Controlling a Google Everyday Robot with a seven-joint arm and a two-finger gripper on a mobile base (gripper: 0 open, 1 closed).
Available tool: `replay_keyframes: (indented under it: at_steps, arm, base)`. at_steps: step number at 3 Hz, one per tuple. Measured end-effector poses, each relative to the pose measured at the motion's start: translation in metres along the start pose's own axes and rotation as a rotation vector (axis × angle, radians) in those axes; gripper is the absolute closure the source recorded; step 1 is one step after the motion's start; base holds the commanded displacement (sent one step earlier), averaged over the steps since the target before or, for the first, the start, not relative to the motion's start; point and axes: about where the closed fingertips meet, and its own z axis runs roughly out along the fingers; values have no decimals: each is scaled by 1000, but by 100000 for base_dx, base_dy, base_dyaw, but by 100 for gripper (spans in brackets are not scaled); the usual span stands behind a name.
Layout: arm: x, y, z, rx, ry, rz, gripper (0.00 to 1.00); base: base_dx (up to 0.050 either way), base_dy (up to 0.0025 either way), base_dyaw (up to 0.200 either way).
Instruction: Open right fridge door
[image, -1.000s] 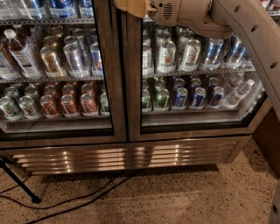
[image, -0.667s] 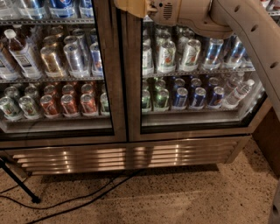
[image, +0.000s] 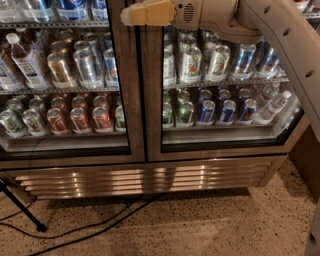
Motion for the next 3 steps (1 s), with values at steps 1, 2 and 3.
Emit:
replay_keyframes:
  at_steps: [1, 2, 3]
  arm:
    - [0, 0, 0, 0, 0, 0, 0]
    - [0, 7, 3, 0, 0, 0, 0]
    - [0, 10, 6, 0, 0, 0, 0]
  base:
    - [0, 0, 0]
    - [0, 0, 0]
    - [0, 0, 0]
